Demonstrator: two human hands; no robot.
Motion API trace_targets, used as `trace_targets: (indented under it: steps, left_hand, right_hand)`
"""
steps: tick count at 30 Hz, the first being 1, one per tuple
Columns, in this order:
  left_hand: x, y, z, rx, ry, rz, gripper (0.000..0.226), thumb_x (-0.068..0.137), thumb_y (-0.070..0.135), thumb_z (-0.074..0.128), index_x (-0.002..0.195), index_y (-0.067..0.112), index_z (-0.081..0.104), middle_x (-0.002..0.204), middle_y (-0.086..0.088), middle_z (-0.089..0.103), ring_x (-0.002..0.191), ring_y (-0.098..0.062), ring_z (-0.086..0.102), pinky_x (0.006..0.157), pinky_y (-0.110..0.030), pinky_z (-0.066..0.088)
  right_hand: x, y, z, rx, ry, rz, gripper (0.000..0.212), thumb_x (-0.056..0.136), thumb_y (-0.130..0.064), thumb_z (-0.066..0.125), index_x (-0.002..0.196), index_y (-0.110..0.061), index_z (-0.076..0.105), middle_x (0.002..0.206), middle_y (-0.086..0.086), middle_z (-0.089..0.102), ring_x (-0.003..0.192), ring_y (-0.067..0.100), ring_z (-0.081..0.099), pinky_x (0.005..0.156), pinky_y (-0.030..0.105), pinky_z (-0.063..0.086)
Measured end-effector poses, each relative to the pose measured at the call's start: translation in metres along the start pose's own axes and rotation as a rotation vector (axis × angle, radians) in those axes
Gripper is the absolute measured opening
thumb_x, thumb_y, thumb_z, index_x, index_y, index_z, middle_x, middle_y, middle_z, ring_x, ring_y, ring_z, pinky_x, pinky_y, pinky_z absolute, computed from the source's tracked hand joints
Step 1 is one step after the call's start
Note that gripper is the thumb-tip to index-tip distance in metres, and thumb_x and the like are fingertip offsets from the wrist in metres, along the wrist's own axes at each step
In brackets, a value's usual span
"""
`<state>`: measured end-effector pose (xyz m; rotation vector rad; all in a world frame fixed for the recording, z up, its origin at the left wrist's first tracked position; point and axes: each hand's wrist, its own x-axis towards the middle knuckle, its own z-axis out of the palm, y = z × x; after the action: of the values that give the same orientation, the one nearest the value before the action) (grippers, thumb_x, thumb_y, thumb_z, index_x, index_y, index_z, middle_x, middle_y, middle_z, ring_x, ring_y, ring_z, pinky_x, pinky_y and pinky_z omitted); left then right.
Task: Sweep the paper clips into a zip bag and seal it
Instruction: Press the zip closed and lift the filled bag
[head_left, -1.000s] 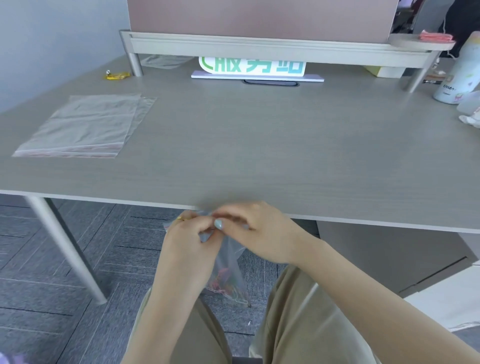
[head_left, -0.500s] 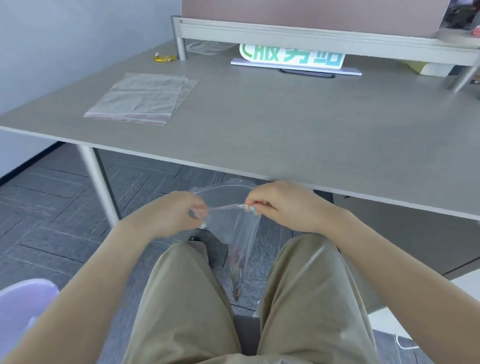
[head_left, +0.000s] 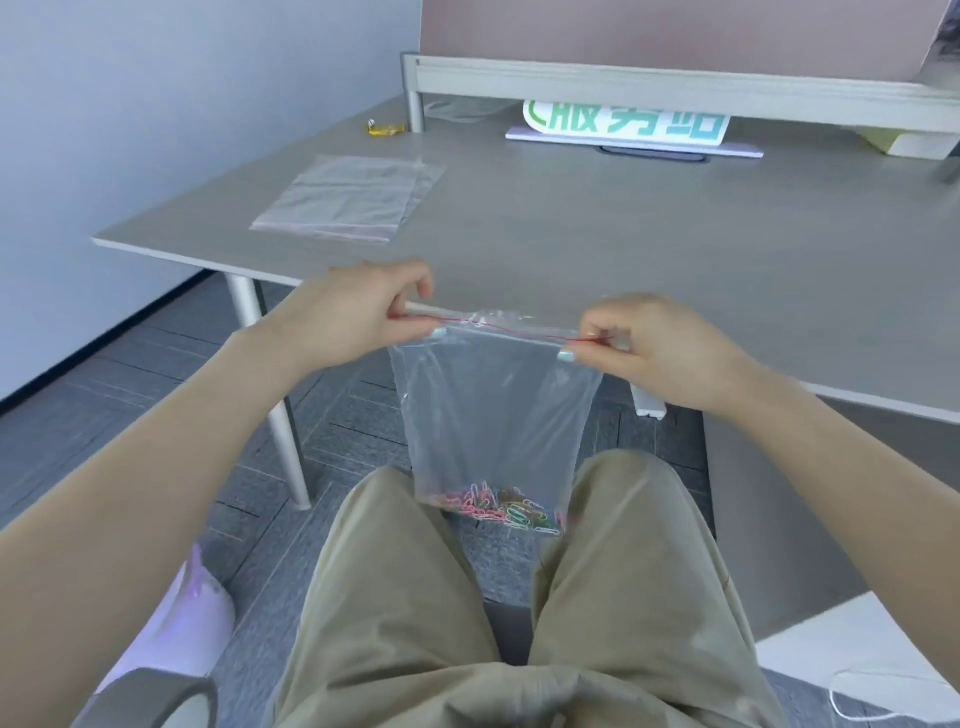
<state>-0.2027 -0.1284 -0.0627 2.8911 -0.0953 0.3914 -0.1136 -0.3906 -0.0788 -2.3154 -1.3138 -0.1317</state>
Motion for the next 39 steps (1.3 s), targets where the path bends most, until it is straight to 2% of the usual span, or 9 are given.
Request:
trace_targets:
  steps: [5,12,17,22,25,31,33,37,39]
  left_hand:
    - [0.039,0.011,-0.071,0.151,0.248,0.033,0.029,0.081,0.045,0.053,0.092,0.018,0.054,0.072,-0.001,0.061,0.071,-0.025,0.052,0.066,-0.032,0.037]
    - [0.128,0.003,-0.131,0.398,0.513,0.028,0.029,0.091,0.027,0.039,0.081,0.005,0.054,0.079,-0.029,0.063,0.076,-0.045,0.058,0.063,-0.038,0.039]
    - [0.191,0.016,-0.174,0.425,0.611,-0.03,0.031,0.094,0.024,0.032,0.091,0.0,0.052,0.094,-0.029,0.061,0.089,-0.044,0.055,0.064,-0.038,0.035]
    - [0.227,0.022,-0.18,0.446,0.64,-0.073,0.026,0.092,0.014,0.033,0.108,-0.001,0.047,0.11,-0.026,0.057,0.102,-0.04,0.05,0.081,-0.046,0.039]
    - [0.229,0.017,-0.167,0.419,0.662,-0.09,0.034,0.083,-0.001,0.039,0.116,0.005,0.044,0.105,-0.023,0.061,0.102,-0.038,0.049,0.083,-0.044,0.035]
    - [0.192,0.0,-0.091,0.335,0.576,-0.088,0.031,0.079,0.007,0.045,0.11,0.009,0.049,0.086,-0.019,0.069,0.092,-0.035,0.052,0.079,-0.039,0.032]
    - [0.176,0.002,-0.066,0.274,0.51,-0.113,0.03,0.079,0.017,0.048,0.108,0.011,0.05,0.087,-0.018,0.069,0.093,-0.035,0.054,0.082,-0.039,0.033]
    - [0.142,0.009,-0.033,0.16,0.301,-0.225,0.037,0.079,0.04,0.052,0.107,0.018,0.054,0.092,-0.013,0.07,0.098,-0.032,0.058,0.089,-0.037,0.035]
    - [0.123,0.012,-0.023,0.137,0.214,-0.264,0.038,0.075,0.047,0.053,0.1,0.018,0.058,0.097,-0.012,0.068,0.101,-0.032,0.056,0.087,-0.036,0.038]
  right_hand:
    - [0.028,-0.003,-0.049,0.028,0.263,-0.083,0.029,0.081,-0.038,0.052,0.061,-0.02,0.042,0.076,-0.006,0.042,0.076,0.008,0.035,0.069,0.009,0.028]
    - [0.104,-0.001,-0.11,-0.088,0.478,0.033,0.033,0.086,-0.031,0.053,0.062,-0.009,0.046,0.072,0.008,0.054,0.071,0.029,0.049,0.063,0.036,0.04]
    - [0.162,0.012,-0.174,-0.066,0.602,0.157,0.028,0.085,-0.03,0.056,0.069,-0.007,0.051,0.074,0.017,0.059,0.072,0.032,0.051,0.063,0.033,0.038]
    - [0.192,0.026,-0.211,-0.046,0.69,0.128,0.014,0.085,-0.021,0.056,0.074,-0.012,0.056,0.072,0.007,0.056,0.068,0.019,0.047,0.059,0.026,0.035]
    - [0.186,0.037,-0.203,-0.065,0.705,0.093,0.011,0.084,-0.017,0.057,0.078,-0.008,0.06,0.076,0.003,0.058,0.07,0.016,0.05,0.057,0.018,0.035]
    - [0.134,0.068,-0.122,0.034,0.59,0.088,0.01,0.086,-0.012,0.058,0.078,-0.007,0.061,0.08,0.002,0.06,0.079,0.016,0.055,0.077,0.023,0.045]
    - [0.119,0.073,-0.093,0.19,0.546,0.18,0.01,0.086,-0.012,0.06,0.076,-0.013,0.059,0.079,0.0,0.059,0.075,0.007,0.055,0.074,0.013,0.044]
    - [0.094,0.072,-0.053,0.432,0.485,0.323,0.025,0.084,-0.01,0.06,0.074,-0.031,0.052,0.077,-0.006,0.06,0.073,0.008,0.058,0.068,0.023,0.042]
    - [0.081,0.064,-0.04,0.505,0.437,0.31,0.028,0.085,-0.007,0.059,0.078,-0.032,0.051,0.076,-0.008,0.058,0.068,0.001,0.058,0.066,0.016,0.042]
